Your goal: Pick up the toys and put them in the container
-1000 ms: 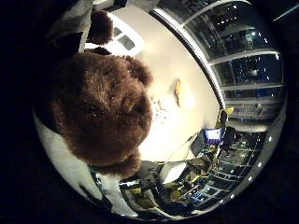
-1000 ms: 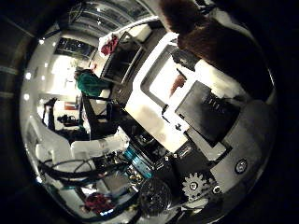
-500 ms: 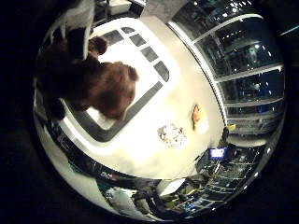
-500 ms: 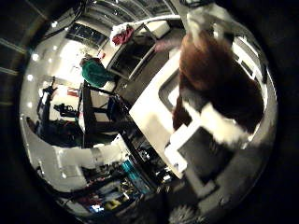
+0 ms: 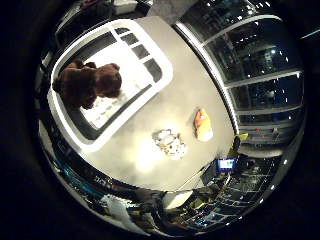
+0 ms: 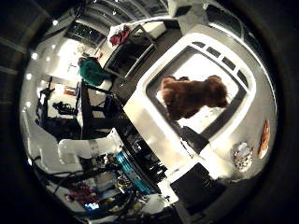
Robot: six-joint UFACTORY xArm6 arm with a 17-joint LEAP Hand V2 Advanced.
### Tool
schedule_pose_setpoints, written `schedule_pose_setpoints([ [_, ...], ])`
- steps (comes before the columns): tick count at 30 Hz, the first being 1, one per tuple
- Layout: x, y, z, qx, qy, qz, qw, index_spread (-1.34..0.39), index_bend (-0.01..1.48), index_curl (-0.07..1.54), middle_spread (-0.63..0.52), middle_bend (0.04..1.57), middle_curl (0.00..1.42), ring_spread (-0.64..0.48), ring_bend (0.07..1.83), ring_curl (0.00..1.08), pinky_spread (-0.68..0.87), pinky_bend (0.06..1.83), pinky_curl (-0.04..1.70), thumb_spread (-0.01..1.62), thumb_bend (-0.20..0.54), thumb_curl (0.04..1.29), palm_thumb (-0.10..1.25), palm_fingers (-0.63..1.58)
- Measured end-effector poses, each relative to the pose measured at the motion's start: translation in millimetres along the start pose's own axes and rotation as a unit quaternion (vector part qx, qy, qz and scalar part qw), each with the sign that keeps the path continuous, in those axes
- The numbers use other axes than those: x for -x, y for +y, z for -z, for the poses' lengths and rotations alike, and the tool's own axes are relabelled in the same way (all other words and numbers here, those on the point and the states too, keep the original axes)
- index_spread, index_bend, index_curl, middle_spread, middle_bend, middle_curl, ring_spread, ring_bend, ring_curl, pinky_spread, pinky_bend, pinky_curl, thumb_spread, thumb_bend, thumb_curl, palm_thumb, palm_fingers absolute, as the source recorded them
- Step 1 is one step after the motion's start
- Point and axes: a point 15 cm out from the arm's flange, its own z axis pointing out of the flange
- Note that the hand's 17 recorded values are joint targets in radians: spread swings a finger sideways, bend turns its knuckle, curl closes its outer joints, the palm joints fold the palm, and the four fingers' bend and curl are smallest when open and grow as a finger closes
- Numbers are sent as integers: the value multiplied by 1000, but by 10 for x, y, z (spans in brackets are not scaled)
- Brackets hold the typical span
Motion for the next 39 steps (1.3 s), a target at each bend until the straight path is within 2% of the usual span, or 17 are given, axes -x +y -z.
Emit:
schedule_pose_setpoints([
  [6, -697, 546, 38, 25, 23, -49, 998, -443, 161, 291, -38, 219, 312, 128, 328, 208, 439, 410, 390, 962, -28, 447, 828, 118],
  [16, -1628, 1691, -256, 90, 17, -176, 980, -390, 154, 269, -19, 208, 325, 128, 305, 230, 421, 416, 352, 998, -25, 407, 764, 136],
  [22, -1597, 2334, -887, 145, -23, -205, 968, -387, 154, 266, -5, 202, 327, 129, 299, 235, 413, 415, 340, 1001, -24, 402, 767, 124],
  [31, -1770, 2475, -1585, 155, -35, -221, 962, -381, 155, 265, -2, 199, 332, 129, 287, 241, 405, 416, 328, 1002, -24, 392, 765, 123],
  [39, -1845, 2079, -1645, 141, -28, -202, 969, -377, 151, 260, -9, 206, 335, 126, 290, 247, 403, 414, 318, 997, -24, 390, 769, 132],
])
